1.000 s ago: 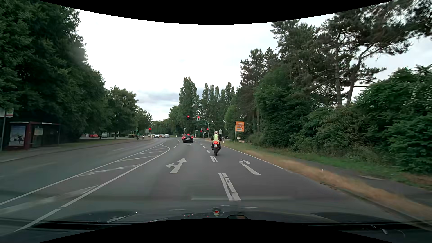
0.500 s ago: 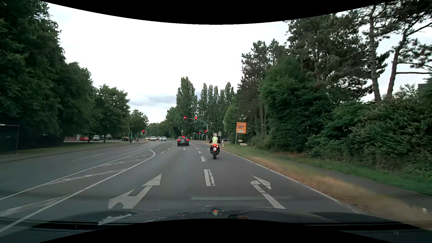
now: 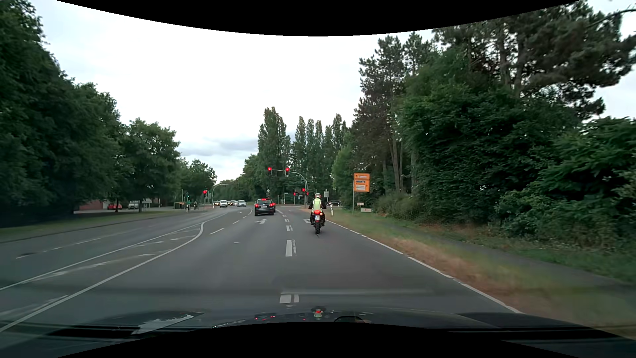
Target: Follow the waypoints while adhering to traffic rules and regulations
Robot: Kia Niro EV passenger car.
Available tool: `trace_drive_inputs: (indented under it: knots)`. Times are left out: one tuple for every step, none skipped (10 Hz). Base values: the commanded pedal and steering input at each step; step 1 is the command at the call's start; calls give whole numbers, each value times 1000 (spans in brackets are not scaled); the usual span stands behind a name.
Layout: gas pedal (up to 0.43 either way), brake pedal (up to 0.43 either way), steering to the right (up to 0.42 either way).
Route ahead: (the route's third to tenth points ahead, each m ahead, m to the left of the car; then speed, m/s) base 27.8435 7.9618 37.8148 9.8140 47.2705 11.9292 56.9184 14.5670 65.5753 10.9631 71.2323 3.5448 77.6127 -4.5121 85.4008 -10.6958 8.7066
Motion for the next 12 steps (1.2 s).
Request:
trace_drive_inputs:
  knots:
    - [79,0,-20]
    - [79,0,-20]
    - [47,0,-20]
    - [0,0,-20]
    - [0,0,-20]
    - [0,0,-20]
    - [0,0,-20]
    - [0,0,-20]
    - [0,0,-20]
    - [0,0,-20]
    - [0,0,-21]
    - [0,0,-23]
